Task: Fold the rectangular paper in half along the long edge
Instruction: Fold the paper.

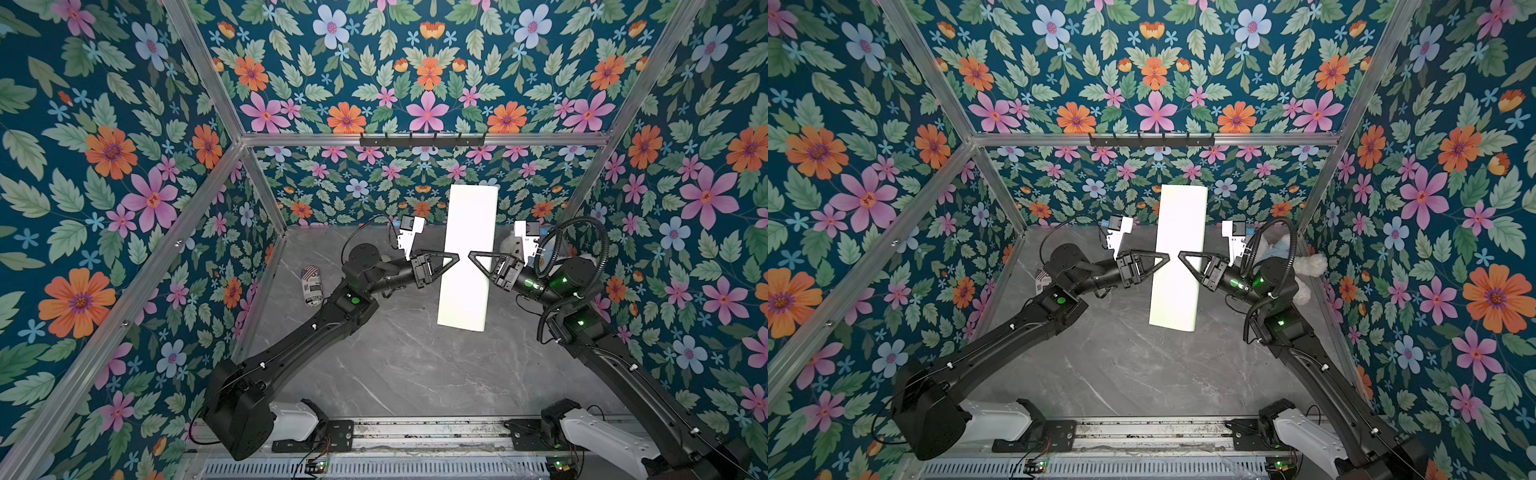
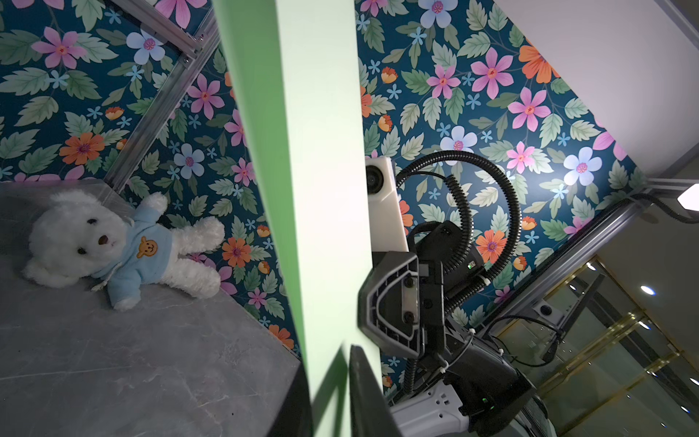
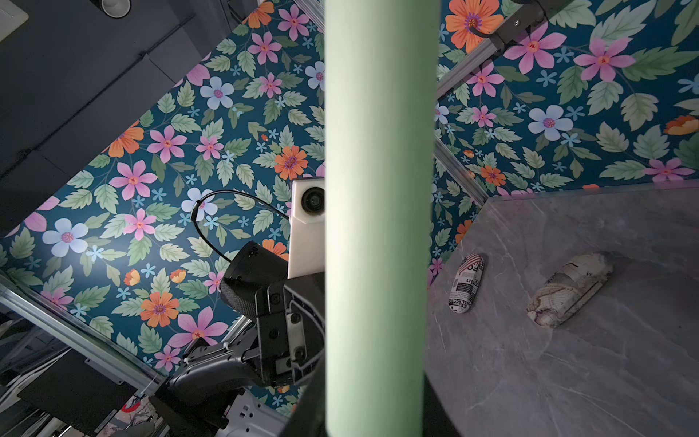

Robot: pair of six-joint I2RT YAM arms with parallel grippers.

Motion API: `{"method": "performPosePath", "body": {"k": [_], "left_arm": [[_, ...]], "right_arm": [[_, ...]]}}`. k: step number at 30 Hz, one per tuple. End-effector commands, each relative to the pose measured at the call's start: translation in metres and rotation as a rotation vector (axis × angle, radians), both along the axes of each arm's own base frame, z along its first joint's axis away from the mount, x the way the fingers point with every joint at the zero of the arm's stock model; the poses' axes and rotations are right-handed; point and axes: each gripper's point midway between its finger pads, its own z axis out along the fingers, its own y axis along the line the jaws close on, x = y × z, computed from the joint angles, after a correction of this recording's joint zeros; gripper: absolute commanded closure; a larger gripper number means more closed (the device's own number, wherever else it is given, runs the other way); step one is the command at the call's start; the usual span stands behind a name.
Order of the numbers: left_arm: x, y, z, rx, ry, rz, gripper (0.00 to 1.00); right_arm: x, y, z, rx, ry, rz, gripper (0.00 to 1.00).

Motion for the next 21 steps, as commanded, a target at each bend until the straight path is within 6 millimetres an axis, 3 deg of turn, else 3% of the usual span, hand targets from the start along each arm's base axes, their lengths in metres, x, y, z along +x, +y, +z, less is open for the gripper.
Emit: {"method": "performPosePath", "body": {"k": [1, 21], "left_arm": [[-0.0036, 0.0007, 0.0052, -0.014, -0.029, -0.011, 0.85], [-0.0052, 0.0002, 0.0073, -0.019, -0.035, -0.020, 1.00]], "right_arm": [[-0.0021, -0.0012, 0.0076, 0.001, -0.037, -0.007, 0.73], [-0.0033, 0.0005, 0.0056, -0.003, -0.045, 0.009, 0.72]]}}
